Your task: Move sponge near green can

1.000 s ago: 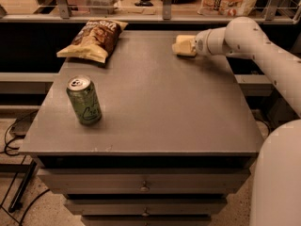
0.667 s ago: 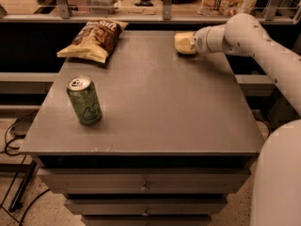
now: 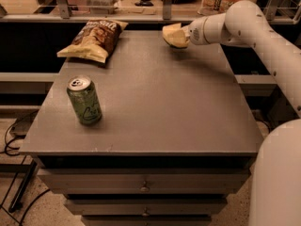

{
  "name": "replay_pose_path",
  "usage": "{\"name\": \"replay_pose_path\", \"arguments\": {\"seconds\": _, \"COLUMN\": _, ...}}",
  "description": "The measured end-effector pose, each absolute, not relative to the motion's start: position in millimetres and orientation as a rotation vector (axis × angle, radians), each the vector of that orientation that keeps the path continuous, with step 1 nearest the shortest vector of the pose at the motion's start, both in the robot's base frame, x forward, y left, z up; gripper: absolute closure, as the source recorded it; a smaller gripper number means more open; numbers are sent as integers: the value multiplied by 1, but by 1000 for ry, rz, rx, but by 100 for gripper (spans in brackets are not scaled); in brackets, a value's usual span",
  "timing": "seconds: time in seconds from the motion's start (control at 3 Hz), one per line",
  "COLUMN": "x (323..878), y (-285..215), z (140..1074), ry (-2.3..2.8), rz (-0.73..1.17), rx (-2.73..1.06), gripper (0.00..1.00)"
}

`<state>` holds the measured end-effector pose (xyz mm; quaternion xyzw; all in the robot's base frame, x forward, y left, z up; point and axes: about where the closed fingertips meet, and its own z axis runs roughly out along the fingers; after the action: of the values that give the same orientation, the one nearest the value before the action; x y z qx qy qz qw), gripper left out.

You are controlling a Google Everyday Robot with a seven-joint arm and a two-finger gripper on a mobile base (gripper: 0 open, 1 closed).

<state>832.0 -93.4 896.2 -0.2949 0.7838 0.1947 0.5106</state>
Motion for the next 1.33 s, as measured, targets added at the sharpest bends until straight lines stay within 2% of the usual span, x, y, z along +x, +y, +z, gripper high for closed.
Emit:
{"name": "replay_pose_path", "arguments": {"seconds": 0.33, "x": 809, "y": -74, "z": 952, "ry": 1774, "rz": 494, "rx": -839, "gripper": 100}}
{"name": "replay_pose_path", "arguments": {"seconds": 1.0, "x": 800, "y": -63, "z": 955, "ry": 1774, "rz": 495, "rx": -920, "gripper": 100}}
{"name": "replay_pose_path", "arguments": {"seconds": 1.33, "x": 770, "y": -51, "z": 959, "ry": 1751, "rz": 520, "rx": -997, "gripper": 100}}
